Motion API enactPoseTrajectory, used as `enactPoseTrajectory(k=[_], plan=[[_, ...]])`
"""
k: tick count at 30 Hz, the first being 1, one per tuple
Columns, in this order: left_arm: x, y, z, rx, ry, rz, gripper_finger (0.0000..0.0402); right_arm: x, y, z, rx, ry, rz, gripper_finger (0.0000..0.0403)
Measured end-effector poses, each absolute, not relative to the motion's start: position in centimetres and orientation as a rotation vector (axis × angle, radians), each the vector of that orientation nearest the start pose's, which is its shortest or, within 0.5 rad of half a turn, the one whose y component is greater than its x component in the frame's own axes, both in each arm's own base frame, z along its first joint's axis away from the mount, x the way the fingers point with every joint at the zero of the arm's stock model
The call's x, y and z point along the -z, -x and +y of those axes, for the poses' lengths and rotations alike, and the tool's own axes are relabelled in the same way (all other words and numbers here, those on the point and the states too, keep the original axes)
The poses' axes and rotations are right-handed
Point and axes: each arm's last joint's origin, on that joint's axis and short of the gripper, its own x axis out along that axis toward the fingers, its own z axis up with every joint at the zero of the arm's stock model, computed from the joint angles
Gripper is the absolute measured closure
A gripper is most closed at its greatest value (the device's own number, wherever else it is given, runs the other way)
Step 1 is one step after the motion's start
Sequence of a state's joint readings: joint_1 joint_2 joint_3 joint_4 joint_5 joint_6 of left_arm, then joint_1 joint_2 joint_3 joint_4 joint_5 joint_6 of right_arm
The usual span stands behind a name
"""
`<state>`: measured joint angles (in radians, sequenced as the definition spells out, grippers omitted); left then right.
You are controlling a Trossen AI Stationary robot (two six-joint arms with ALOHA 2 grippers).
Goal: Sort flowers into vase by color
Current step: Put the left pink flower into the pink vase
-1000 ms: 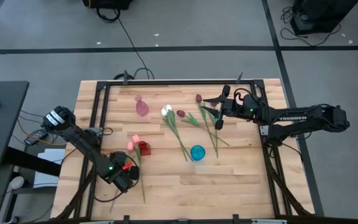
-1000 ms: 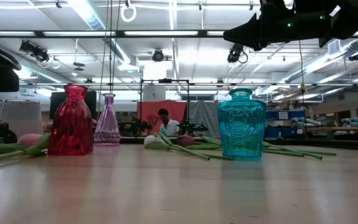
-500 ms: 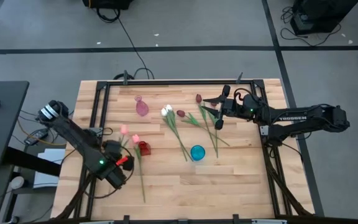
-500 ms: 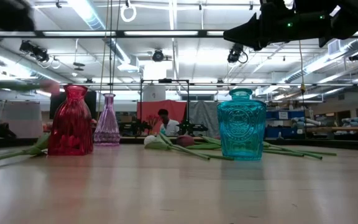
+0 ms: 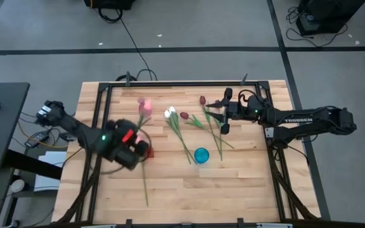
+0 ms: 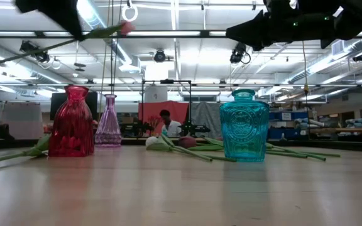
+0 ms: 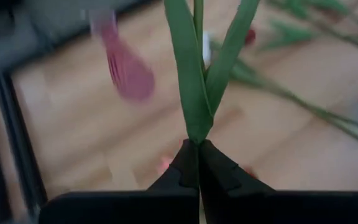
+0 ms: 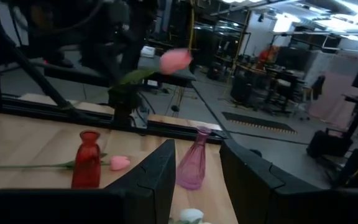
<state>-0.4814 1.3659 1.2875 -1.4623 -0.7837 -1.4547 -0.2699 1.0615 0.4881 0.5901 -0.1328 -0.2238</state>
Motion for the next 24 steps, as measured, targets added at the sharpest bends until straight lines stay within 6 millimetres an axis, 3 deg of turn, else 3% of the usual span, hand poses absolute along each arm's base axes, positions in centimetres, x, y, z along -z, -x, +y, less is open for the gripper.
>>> enactPoseTrajectory(k=[4,9,19,24], plan=[[-33.7,-21.3,-6.0,-0.958,0.175,0.698,0.0401,-25.3,-21.9,-5.7,0.139,0.223,-0.001,0.0263],[-35.0,-21.3,-3.5,-0.916,0.056,0.628,0.0401,-25.2,-21.9,-5.7,0.139,0.228,0.010,0.0263],[-34.8,-20.1,0.8,-0.632,-0.149,0.496,0.0401,-24.5,-21.5,-7.0,0.148,0.143,0.076,0.0263],[-35.1,-18.4,3.0,-0.508,-0.214,0.308,0.0401,-25.1,-21.4,-7.2,0.164,0.161,0.008,0.0263]])
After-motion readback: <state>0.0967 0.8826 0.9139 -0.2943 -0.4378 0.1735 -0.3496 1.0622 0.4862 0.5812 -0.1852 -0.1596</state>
